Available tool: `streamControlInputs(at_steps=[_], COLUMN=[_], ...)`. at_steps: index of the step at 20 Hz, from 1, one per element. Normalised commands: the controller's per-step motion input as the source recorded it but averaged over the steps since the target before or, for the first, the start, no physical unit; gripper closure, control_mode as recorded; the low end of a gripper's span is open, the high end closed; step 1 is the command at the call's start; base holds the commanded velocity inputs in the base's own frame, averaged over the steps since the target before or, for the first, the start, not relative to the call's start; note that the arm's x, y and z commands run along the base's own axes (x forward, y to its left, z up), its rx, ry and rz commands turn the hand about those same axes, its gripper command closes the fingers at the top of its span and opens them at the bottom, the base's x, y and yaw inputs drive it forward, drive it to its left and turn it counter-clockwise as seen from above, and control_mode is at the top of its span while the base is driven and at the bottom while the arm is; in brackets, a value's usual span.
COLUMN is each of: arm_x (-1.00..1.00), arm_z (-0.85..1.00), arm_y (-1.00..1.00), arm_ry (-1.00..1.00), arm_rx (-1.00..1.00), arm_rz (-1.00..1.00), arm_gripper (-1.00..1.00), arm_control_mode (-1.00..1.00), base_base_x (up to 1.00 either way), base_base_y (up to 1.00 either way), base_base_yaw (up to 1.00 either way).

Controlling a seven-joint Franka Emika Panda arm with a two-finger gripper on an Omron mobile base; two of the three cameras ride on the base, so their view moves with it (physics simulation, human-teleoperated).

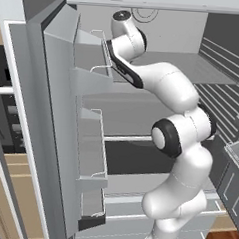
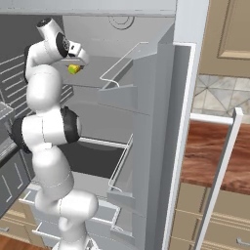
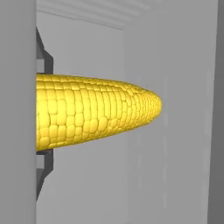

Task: Gather the corn and mushroom from the fridge and place them on a tray on the dining counter. Then gather the chicken drumstick and fish from the fridge and place them on the other tray.

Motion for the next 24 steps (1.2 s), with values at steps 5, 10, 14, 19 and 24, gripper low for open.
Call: streamControlInputs(at_steps=[5,10,14,19,24], arm_x=[-0.40,-0.37,-0.42,-0.55,-0.90], arm_z=[0.12,0.04,0.05,0.15,0.18], arm_y=[-0.22,-0.12,-0.01,-0.01,-0.07], arm_ry=[-0.03,-0.01,-0.01,0.00,0.00], arm_rx=[0.08,0.05,0.00,0.00,0.00], arm_rz=[0.01,0.04,0.05,0.03,0.03], arm_gripper=[1.00,1.00,1.00,1.00,1.00], arm_control_mode=[-1.00,-1.00,-1.00,-1.00,-1.00], base_base_x=[0.00,0.00,0.00,0.00,0.00], base_base_y=[0.00,0.00,0.00,0.00,0.00], base_base_yaw=[0.00,0.00,0.00,0.00,0.00])
